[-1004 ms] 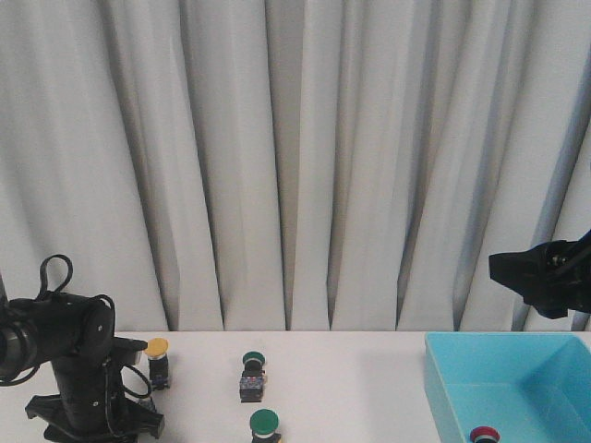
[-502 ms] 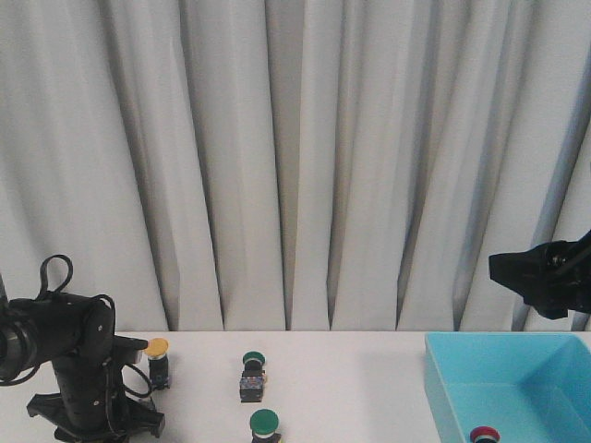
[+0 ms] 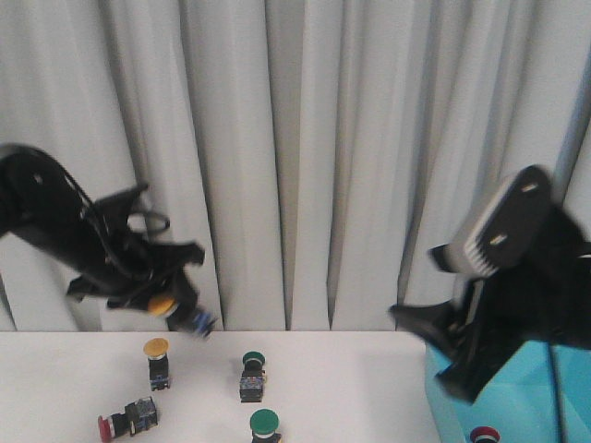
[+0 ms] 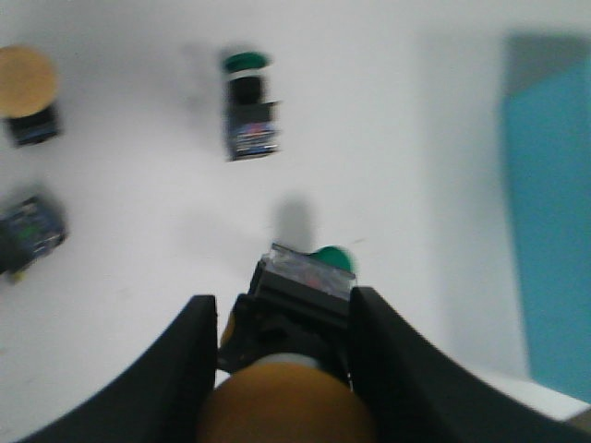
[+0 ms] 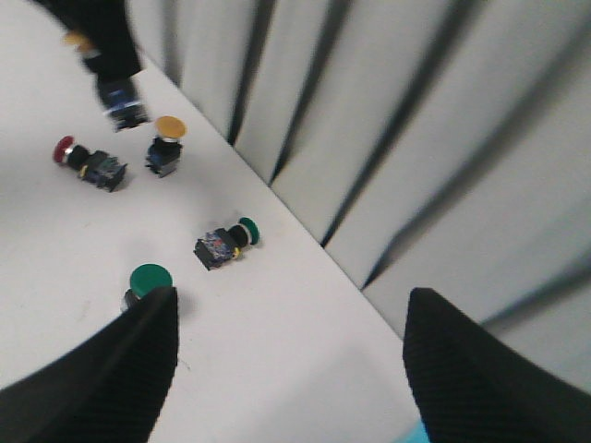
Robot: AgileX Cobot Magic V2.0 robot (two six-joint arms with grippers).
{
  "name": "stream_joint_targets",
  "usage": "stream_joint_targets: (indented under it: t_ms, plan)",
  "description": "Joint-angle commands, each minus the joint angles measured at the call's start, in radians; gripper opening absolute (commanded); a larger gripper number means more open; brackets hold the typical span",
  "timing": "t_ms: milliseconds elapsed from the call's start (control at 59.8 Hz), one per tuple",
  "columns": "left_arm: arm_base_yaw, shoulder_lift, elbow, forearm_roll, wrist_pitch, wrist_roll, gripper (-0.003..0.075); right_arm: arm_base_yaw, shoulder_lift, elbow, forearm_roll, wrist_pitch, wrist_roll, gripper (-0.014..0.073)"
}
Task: Pick red and yellow buttons and place in box
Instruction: 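Lift the yellow button and carry it toward the right gripper, then grasp the yellow button with the right gripper, release with left gripper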
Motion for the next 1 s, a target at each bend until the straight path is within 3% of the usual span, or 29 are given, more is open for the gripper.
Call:
stream_joint_targets:
  t_ms: [0,167,335,586,987]
  plan:
    - [-0.026,-0.095,-0.062,-0.208,0.012,0.096,-0.0003,0.081,0.009,-0.032,-0.006,-0.103,-0.077,0.0508]
    - [-0.076,-0.155,-0.061,-0.397,0.011,0.204,0.0001,0.181,0.049,-0.032,-0.075,-0.16,-0.077,0.0508]
    - [-0.144,-0.167,-0.061,-0.422,0.002,0.223,0.0004,0.244,0.053,-0.032,-0.101,-0.248,-0.074,0.0508]
    - [-0.225,-0.167,-0.061,-0.422,-0.012,0.209,0.0004,0.246,0.053,-0.032,-0.101,-0.267,-0.076,0.0508]
    - [-0.245,-0.169,-0.061,-0.451,0.01,0.181,0.0004,0.244,0.057,-0.032,-0.101,-0.269,-0.062,0.0482]
